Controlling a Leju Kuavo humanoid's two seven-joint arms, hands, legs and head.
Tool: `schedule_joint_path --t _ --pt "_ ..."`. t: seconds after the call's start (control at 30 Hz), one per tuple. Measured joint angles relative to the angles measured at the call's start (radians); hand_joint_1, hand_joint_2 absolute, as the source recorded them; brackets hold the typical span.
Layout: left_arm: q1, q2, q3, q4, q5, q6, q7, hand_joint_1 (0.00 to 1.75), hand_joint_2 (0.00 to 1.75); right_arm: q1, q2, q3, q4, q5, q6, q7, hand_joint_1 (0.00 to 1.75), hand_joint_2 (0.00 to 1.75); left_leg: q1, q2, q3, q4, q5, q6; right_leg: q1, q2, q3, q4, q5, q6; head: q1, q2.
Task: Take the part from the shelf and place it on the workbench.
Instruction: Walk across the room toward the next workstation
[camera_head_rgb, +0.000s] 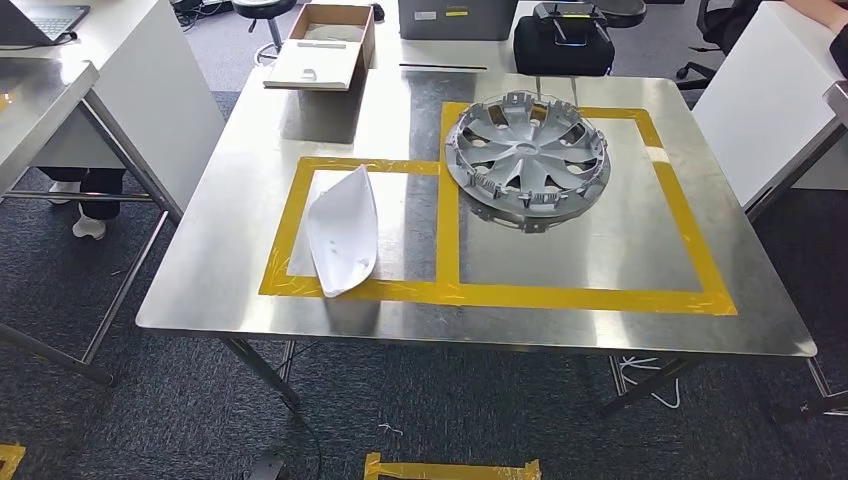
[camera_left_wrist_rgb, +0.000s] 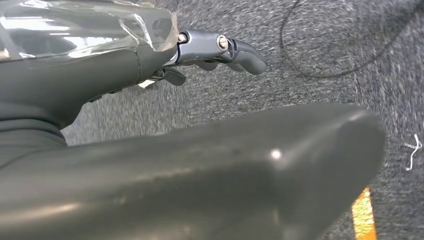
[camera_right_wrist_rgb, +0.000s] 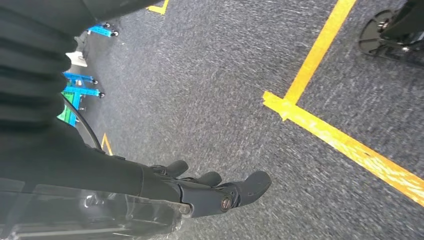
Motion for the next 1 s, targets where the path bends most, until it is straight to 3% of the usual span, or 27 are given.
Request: schedule_joint_path --t 0.47,0.67,1.0 --pt "-0.005 -0.005 -0.066 0.000 -0.008 0.004 0.010 0.00 0.00 -0.004 0.001 0.000 -0.009 -0.004 -0.006 0.006 0.00 0.00 0.000 0.000 0.000 0.000 0.000 0.000 0.000 0.000 0.000 0.000 0.000 0.000 0.000 0.000" --pt "-0.033 0.008 -0.121 0.000 -0.011 -0.055 0.082 0.00 0.00 -0.004 0.000 0.000 -0.019 -0.009 -0.018 0.014 0.00 0.00 0.000 0.000 0.000 0.000 0.000 0.000 0.000 0.000 0.000 0.000 0.000 0.000 0.000 0.000" --pt "-0.043 0.021 -0.140 0.000 -0.009 -0.060 0.090 0.00 0.00 -0.004 0.000 0.000 -0.028 -0.008 -0.020 0.016 0.00 0.00 -0.001 0.000 0.000 0.001 -0.001 0.001 -0.001 0.000 0.000 -0.001 0.001 0.001 0.000 0.000"
